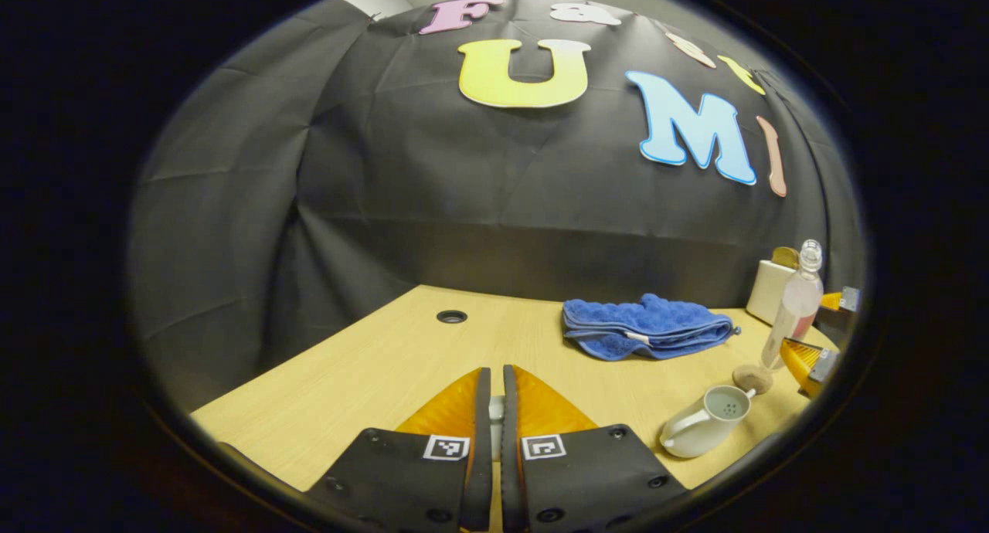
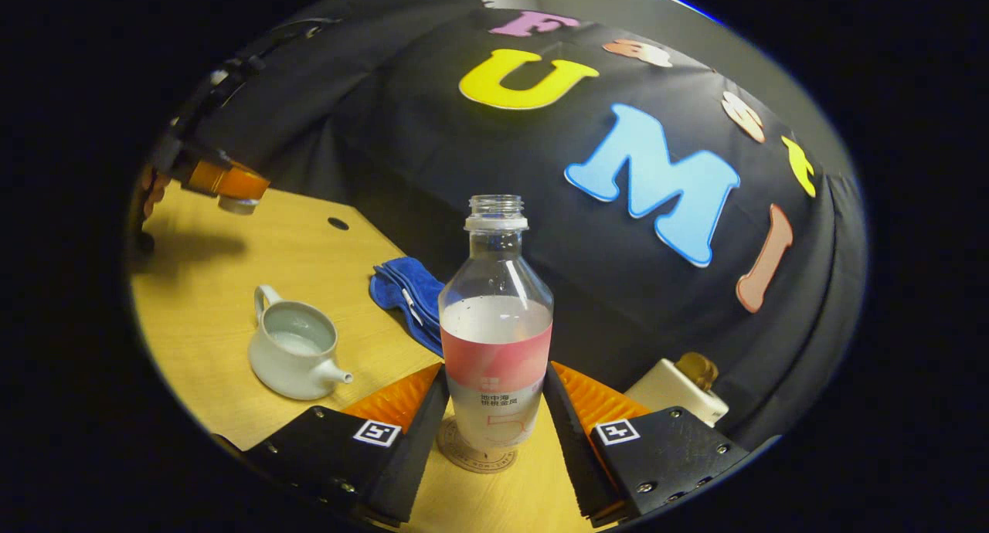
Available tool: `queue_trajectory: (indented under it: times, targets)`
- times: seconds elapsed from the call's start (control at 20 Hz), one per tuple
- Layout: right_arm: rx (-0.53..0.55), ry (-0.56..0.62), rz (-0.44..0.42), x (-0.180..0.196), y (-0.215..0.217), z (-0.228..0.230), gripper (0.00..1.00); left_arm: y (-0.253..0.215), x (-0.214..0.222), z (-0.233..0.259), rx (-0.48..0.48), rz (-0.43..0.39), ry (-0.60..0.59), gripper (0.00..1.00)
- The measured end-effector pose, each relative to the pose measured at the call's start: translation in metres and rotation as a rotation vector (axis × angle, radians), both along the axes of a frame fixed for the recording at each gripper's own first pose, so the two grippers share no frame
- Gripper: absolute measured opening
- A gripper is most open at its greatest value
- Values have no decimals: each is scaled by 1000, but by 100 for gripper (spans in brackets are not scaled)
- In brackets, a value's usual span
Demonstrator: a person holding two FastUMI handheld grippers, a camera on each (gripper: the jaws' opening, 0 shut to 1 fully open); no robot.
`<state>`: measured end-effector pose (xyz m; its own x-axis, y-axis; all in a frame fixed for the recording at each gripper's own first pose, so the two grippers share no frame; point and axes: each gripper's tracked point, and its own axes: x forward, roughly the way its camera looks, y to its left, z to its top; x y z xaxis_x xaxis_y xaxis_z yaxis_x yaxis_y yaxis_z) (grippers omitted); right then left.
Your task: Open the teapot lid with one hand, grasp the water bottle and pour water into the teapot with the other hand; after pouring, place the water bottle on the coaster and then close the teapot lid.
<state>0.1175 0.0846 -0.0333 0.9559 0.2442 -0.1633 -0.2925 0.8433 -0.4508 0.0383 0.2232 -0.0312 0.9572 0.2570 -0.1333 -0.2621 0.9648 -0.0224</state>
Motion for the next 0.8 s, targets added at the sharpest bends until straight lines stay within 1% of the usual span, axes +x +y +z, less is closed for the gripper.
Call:
queue_trajectory:
  times: [0.15,0.3,0.45,0.55,0.65,0.8]
  targets:
    - [169,67,-19,6,-7,-8,76,1,0,0,0,1,1,12]
    - [302,118,-51,12,-19,-15,76,1,1,-1,0,2,3,12]
    - [411,167,-84,22,-31,-23,76,0,0,-1,0,-1,5,11]
    - [443,196,-96,26,-35,-31,76,0,0,-1,2,0,6,12]
    - [449,210,-112,27,-37,-38,76,1,1,-1,3,1,6,12]
    - [458,207,-110,26,-39,-37,76,-1,1,-2,2,-1,7,12]
